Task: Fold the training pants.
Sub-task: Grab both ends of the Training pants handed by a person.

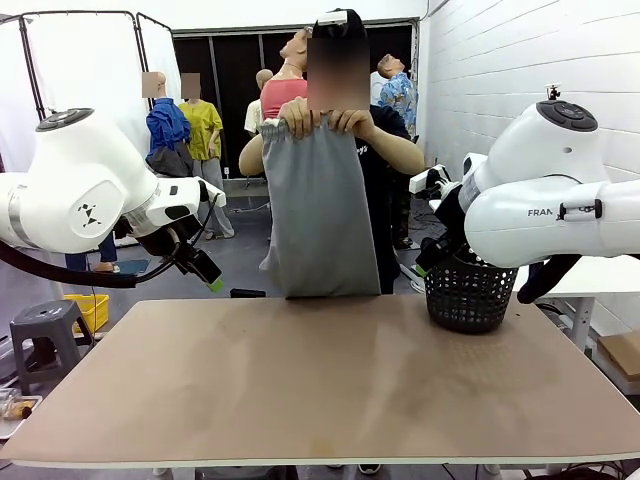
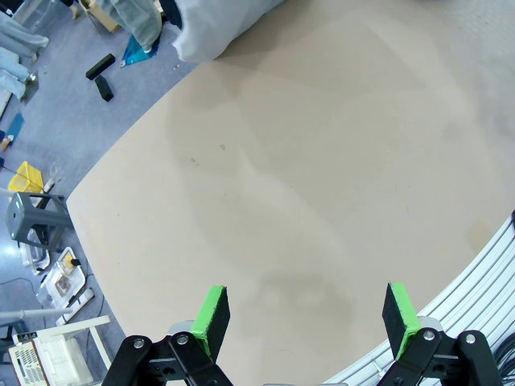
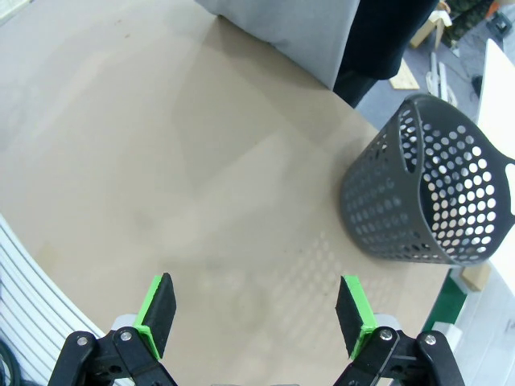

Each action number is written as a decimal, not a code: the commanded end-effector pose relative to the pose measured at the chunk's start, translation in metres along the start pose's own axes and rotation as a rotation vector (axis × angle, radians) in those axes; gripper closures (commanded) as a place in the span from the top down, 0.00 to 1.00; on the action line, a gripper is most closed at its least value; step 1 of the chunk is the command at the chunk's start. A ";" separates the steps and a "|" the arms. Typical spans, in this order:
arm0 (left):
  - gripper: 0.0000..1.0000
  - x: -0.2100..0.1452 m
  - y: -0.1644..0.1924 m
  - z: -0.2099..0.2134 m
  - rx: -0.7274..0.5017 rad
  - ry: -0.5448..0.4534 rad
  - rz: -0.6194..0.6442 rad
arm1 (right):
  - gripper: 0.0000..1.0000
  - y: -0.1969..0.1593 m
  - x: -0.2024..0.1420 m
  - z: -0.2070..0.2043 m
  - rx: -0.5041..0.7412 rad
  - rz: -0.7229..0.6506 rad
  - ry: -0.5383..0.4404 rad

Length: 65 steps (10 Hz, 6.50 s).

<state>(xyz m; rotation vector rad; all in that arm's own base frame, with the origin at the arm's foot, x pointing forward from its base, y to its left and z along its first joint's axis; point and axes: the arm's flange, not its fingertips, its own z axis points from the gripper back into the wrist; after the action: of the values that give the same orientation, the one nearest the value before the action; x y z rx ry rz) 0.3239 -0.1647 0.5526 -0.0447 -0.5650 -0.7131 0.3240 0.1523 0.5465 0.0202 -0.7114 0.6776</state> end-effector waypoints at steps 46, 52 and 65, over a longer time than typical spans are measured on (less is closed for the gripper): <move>1.00 0.017 0.059 -0.027 -0.246 0.208 -0.929 | 1.00 -0.055 0.014 -0.031 0.096 0.712 -0.040; 1.00 0.034 0.074 -0.068 -0.110 -0.080 -0.933 | 1.00 -0.075 0.018 -0.072 0.031 0.729 -0.199; 1.00 0.042 0.042 -0.082 -0.381 -0.612 -0.854 | 1.00 -0.078 0.018 -0.096 0.418 0.719 -0.567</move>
<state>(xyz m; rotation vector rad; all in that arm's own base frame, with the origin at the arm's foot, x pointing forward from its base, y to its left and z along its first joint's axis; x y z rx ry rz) 0.4140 -0.1773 0.5169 -0.3652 -1.0066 -1.6690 0.4222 0.1209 0.5075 0.3240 -1.1036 1.5255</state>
